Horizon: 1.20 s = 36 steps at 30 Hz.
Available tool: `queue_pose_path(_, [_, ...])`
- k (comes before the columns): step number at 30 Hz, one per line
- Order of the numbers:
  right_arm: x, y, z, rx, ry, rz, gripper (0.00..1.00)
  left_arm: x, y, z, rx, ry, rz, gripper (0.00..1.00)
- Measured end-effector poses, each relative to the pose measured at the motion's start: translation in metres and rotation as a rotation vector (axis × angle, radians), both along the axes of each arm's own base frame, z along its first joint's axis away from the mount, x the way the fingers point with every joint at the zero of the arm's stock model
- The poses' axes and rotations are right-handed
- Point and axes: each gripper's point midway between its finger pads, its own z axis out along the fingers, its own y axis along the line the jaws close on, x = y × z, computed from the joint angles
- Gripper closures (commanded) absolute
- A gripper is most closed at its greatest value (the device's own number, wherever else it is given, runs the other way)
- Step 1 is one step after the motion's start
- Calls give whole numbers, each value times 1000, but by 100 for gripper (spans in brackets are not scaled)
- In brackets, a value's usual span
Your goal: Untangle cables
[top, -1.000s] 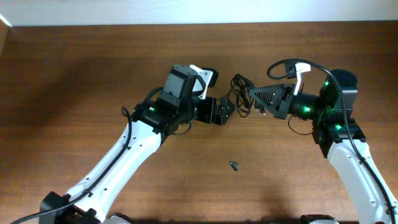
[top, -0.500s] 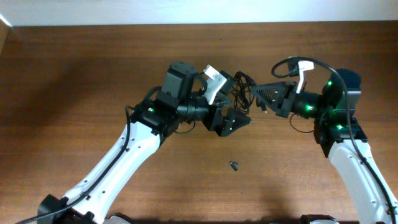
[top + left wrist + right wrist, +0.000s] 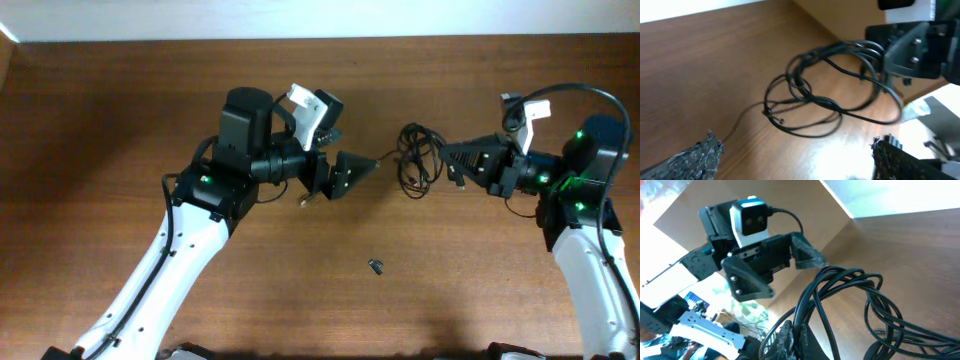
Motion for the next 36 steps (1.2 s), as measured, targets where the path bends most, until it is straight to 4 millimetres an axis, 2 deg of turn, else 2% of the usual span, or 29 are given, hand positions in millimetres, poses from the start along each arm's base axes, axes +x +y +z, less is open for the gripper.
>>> queue_pose_path(4, [-7,18,3,-6,-38,63,96,11,8,-5,52,-34,59,1])
queue_pose_path(7, [-11,25,4,-6,-44,91,96,8,7,-10,80,-42,50,0])
queue_pose_path(10, [-12,29,4,-5,-44,104,96,3,0,-11,103,-86,10,0])
queue_pose_path(14, [-17,39,4,-4,-44,138,96,-16,-24,-11,133,-171,-103,0])
queue_pose_path(21, [-30,61,4,-2,-45,216,96,-18,-27,-13,146,-194,-126,2])
queue_pose_path(22, [-31,63,4,-2,-44,224,96,-17,-27,-15,148,-190,-126,12])
queue_pose_path(24, [-34,68,4,-1,-45,242,96,-14,-29,-21,156,-183,-130,39])
queue_pose_path(27, [-35,69,4,-1,-44,245,96,-10,-30,-29,169,-175,-133,75])
queue_pose_path(28, [-35,69,4,-1,-44,246,96,-10,-30,-30,170,-176,-130,93])
queue_pose_path(29, [-36,69,4,-1,-45,249,96,-8,-31,-28,168,-187,-129,100])
queue_pose_path(36, [-36,69,4,-1,-48,248,96,-9,-32,-27,169,-198,-135,100])
